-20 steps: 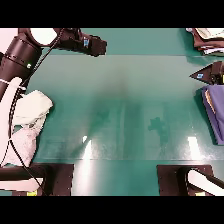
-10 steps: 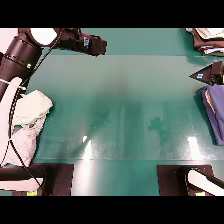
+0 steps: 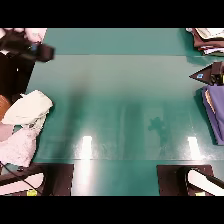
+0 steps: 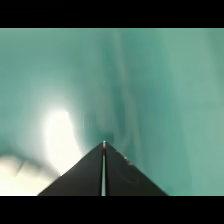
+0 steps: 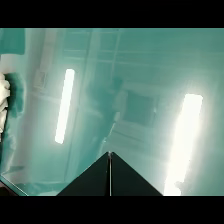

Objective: Fold the shirts.

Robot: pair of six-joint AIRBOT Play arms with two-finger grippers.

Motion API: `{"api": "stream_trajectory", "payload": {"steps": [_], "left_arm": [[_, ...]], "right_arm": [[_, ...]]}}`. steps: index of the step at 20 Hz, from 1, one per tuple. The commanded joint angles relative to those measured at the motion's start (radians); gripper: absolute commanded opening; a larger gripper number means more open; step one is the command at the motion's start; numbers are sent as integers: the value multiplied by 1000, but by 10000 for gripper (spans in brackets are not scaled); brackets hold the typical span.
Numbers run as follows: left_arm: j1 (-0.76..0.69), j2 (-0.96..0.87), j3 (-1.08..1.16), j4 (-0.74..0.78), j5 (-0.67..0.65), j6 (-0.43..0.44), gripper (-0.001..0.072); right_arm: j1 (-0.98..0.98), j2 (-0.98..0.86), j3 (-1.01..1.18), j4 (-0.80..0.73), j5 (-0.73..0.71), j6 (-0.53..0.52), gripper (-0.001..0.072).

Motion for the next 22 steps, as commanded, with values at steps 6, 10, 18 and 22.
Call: {"api": "stream_trajectory", "payload": {"steps": [6,10,18,22], "left_arm": [[315,92,-483,31,62,-3,720],[315,90,-610,51,212,-5,674],[315,72,-644,58,223,-5,58],[315,100,-606,43,177,-34,22]], "right_arm": [[1,0,0,0,-3,1,14],[1,0,0,0,-3,1,14],[3,0,0,0,-2,0,14],[3,0,0,4,-2,1,14]]}}
